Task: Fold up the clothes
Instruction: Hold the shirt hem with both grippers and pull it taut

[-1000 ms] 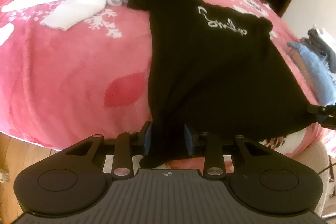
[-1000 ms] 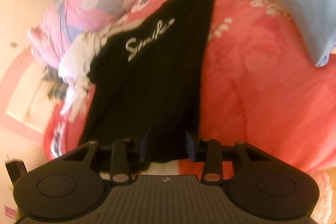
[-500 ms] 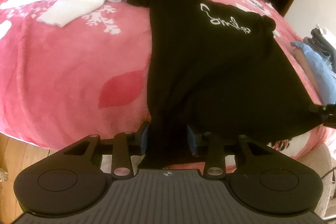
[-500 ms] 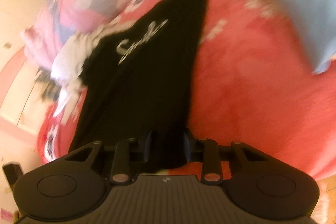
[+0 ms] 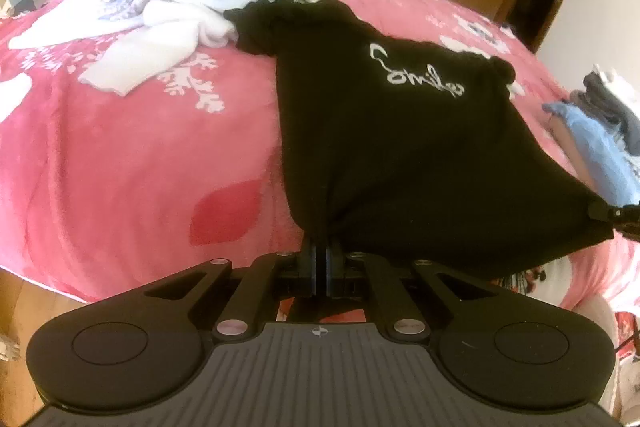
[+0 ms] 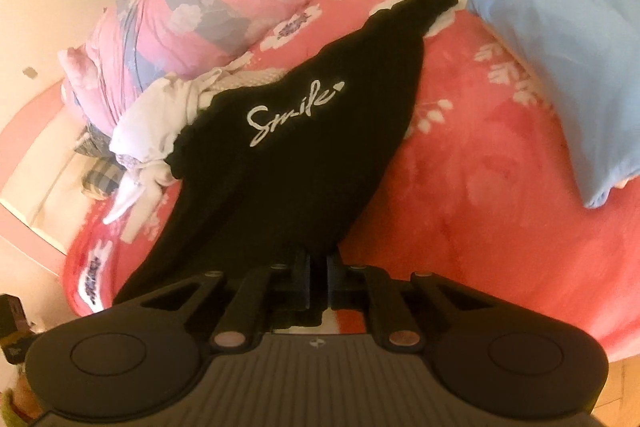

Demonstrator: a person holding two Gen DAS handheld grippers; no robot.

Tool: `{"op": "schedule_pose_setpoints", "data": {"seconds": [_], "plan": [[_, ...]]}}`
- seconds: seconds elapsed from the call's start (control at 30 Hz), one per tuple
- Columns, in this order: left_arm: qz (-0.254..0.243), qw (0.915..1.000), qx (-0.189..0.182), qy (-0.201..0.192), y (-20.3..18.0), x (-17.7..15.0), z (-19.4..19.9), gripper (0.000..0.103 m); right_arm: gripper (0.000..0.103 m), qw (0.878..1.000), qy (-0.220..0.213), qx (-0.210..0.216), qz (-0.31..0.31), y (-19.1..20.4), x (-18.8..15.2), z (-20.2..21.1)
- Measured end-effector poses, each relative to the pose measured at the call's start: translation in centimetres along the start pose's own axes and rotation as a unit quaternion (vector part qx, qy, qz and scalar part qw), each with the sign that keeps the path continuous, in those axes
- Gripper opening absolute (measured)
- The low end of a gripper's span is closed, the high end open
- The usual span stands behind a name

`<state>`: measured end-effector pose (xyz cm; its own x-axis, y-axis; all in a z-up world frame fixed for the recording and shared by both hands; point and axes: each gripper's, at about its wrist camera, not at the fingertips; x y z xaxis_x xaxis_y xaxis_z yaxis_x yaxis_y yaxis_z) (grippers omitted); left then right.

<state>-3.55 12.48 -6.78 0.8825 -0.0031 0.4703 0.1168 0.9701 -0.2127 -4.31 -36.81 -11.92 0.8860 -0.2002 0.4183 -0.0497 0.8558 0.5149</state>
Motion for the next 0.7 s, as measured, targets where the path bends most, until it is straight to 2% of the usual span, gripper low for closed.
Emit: {"op": "schedule_pose_setpoints", "data": {"seconds": [0.1, 0.33, 0.7], "plan": [[-0.008, 0.9998, 0.010, 0.013, -0.4, 0.1, -1.1, 0.003, 0.008, 1.000, 0.014, -0.023, 0.005, -0.3, -0.3, -1.4], [-0.021, 0.9990, 0.040, 0.006, -1.5, 0.3, -0.8, 0.003, 0.008, 1.000, 0.018, -0.003, -0.009, -1.3, -0.7, -2.0], [-0.026, 0.9983, 0.050, -0.011, -2.2, 0.8, 0.6, 0.003, 0.008, 1.000, 0.020, 0.010, -0.017, -1.5, -0.4, -2.1]]}}
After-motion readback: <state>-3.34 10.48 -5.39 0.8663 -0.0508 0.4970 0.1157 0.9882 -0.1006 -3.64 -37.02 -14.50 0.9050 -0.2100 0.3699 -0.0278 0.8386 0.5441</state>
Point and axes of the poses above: each gripper's, at about its wrist camera, not at the fingertips, and z roughly against the way its jaws point, y to its left, x to its top, and after that the axes turned 13 degrees about y, right-handed
